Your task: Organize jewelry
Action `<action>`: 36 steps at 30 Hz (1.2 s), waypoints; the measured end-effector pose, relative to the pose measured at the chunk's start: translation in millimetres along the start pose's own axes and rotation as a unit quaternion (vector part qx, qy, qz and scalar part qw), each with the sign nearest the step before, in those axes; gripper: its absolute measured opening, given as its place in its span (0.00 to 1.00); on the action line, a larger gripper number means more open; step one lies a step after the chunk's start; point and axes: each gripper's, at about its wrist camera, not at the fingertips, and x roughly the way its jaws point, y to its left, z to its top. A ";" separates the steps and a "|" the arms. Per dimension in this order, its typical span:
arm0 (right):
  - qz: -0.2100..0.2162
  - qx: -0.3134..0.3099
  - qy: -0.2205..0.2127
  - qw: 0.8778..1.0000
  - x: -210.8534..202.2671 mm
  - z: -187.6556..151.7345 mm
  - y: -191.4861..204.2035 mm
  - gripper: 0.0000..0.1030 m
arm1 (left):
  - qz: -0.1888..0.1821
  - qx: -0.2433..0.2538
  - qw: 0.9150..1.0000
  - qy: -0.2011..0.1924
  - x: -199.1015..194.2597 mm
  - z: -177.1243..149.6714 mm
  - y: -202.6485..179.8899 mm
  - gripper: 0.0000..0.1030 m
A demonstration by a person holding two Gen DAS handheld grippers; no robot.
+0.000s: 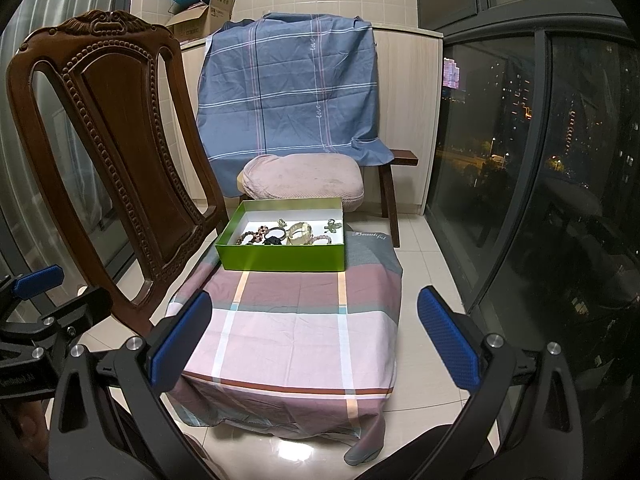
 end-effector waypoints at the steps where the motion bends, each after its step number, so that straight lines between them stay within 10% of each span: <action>1: 0.000 0.000 0.000 1.000 0.1 0.1 0.1 0.97 | 0.000 0.000 1.000 0.000 0.0 0.2 0.0 0.96; 36: 0.000 0.000 0.000 1.000 0.5 -0.7 1.5 0.97 | -0.006 0.004 1.000 0.001 -0.2 3.9 -1.0 0.96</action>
